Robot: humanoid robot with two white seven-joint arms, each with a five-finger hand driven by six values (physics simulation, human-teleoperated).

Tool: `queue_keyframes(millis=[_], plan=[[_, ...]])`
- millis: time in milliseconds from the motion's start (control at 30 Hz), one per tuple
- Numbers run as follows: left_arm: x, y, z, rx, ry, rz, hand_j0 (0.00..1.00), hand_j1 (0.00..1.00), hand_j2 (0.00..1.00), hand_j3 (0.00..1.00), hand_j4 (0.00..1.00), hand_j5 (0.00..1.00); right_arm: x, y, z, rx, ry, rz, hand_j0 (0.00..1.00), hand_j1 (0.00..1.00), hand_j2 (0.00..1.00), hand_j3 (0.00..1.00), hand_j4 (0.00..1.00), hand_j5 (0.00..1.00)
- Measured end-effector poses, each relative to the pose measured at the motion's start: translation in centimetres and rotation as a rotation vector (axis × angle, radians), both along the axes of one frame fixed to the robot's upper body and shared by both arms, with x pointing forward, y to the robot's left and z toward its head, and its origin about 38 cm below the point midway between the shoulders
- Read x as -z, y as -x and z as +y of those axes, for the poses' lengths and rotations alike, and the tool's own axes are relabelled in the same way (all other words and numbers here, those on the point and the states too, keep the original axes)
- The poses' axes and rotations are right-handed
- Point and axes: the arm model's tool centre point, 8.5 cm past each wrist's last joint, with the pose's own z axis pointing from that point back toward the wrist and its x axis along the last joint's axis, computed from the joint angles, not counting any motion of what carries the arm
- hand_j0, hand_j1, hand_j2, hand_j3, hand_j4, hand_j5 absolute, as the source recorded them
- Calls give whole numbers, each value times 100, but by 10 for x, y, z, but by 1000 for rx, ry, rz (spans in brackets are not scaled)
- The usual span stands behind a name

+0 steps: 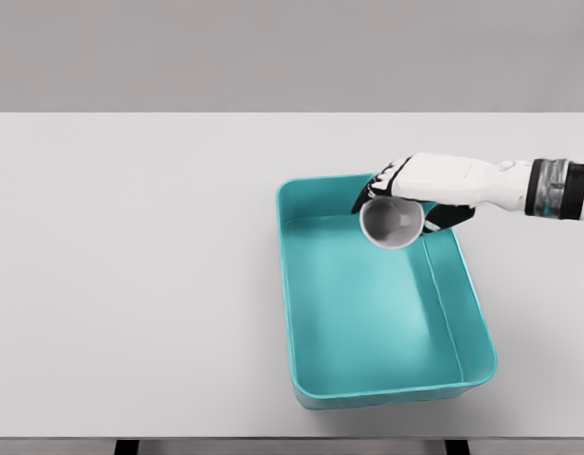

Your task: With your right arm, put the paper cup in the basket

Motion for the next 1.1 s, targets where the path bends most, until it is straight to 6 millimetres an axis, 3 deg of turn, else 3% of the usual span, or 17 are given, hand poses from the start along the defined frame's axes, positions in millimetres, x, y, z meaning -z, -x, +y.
queue_keyframes(millis=[333,533,600,967,1100], plan=[[0,0,0,0,0,0,100,100,100,100,100,100,34,2,16,0,124,7,70,70,70,70,70,70],[0,0,0,0,0,0,100,100,100,100,100,100,35,2,18,-1,133,5,72,72,72,72,72,72],[0,0,0,0,0,0,100,100,100,100,100,100,35,2,18,-1,139,-1,100,100,100,100,100,100],[0,0,0,0,0,0,100,100,100,100,100,100,37,3,20,-14,172,-26,100,100,100,100,100,100],[0,0,0,0,0,0,100,100,100,100,100,100,18,11,9,-34,146,-56,100,100,100,100,100,100]])
